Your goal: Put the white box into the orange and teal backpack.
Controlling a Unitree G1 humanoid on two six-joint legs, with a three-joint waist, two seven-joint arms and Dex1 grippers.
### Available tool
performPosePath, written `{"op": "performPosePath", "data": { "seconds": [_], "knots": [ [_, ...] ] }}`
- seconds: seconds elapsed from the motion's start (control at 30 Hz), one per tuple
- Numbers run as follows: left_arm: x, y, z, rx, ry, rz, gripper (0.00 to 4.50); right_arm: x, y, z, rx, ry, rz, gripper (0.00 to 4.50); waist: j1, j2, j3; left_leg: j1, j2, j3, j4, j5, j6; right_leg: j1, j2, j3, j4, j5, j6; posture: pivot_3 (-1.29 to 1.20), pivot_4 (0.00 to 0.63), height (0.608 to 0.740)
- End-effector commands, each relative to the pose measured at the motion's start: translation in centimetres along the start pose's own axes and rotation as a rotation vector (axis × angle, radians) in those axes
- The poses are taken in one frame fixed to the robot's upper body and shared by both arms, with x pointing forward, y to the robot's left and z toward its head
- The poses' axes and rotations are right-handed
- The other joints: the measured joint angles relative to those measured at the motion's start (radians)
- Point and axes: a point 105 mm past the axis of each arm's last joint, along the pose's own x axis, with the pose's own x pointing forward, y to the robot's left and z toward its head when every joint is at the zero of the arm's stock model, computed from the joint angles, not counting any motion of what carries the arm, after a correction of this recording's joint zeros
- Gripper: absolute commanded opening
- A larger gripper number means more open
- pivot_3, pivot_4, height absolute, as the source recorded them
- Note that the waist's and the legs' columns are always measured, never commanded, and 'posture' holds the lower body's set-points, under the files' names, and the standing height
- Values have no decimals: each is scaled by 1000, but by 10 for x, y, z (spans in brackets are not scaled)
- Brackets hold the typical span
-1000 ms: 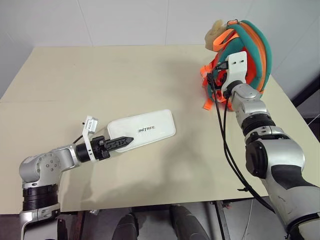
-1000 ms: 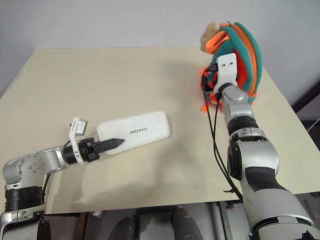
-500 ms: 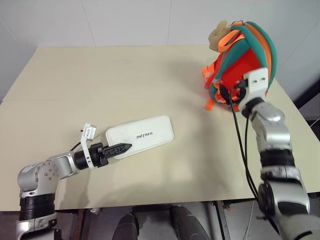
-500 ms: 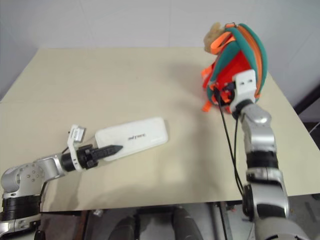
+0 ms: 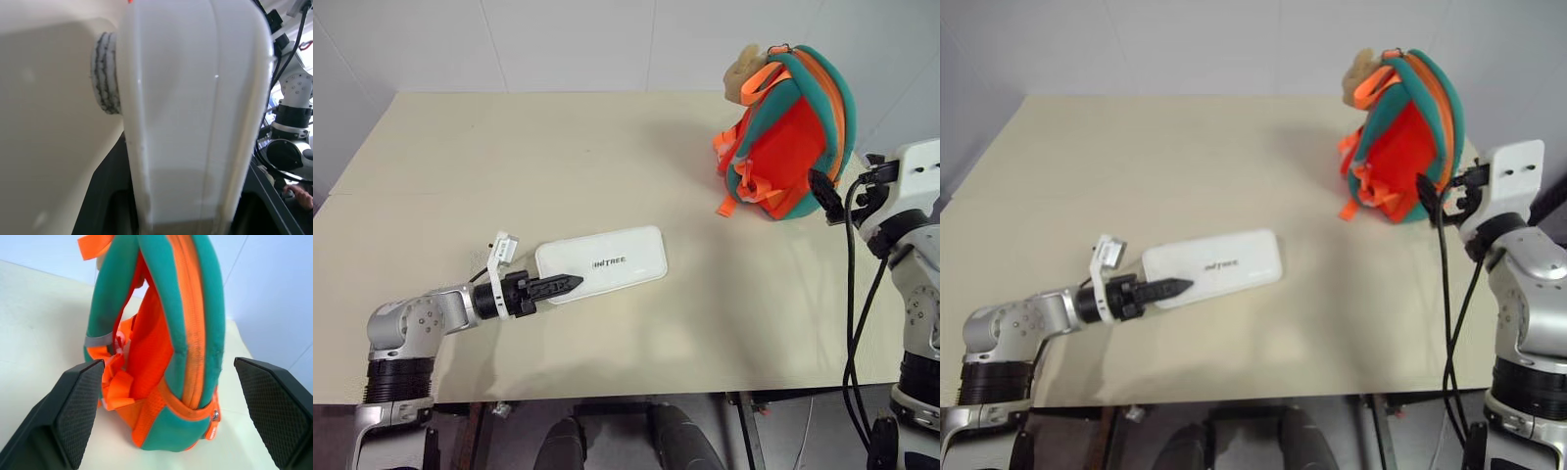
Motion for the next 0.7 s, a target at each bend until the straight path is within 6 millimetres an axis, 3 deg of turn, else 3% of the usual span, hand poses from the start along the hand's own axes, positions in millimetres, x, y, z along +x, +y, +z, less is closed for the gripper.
{"op": "performPosePath", "data": {
  "seconds": [0.03, 0.23, 0.57, 0.7],
  "knots": [
    [1, -7, 8, 24, -10, -32, 1455, 1, -15, 8, -11, -27, -17, 4500, 2, 0, 0, 0, 0, 0, 0, 0, 0, 0, 0, 0, 0, 0, 0, 0, 150, 740],
    [0, -11, 12, 37, -21, -27, 1455, 18, -17, -1, -8, -10, 27, 4500, 5, 0, 0, 0, 0, 1, 0, 0, 0, 0, 0, 1, -1, 0, 0, 0, 150, 740],
    [-10, -8, 10, 43, -54, -7, 1455, 58, -32, -39, -24, 75, 70, 4500, 4, 0, 0, 0, 0, 3, 0, 0, 0, 0, 0, 2, -1, 1, 1, 0, 150, 740],
    [-12, -6, 10, 46, -59, -3, 1455, 69, -29, -52, 7, 110, 101, 4500, 0, 0, 0, 0, 0, 3, 0, 0, 0, 0, 0, 2, -1, 1, 1, 0, 150, 740]
  ]
}}
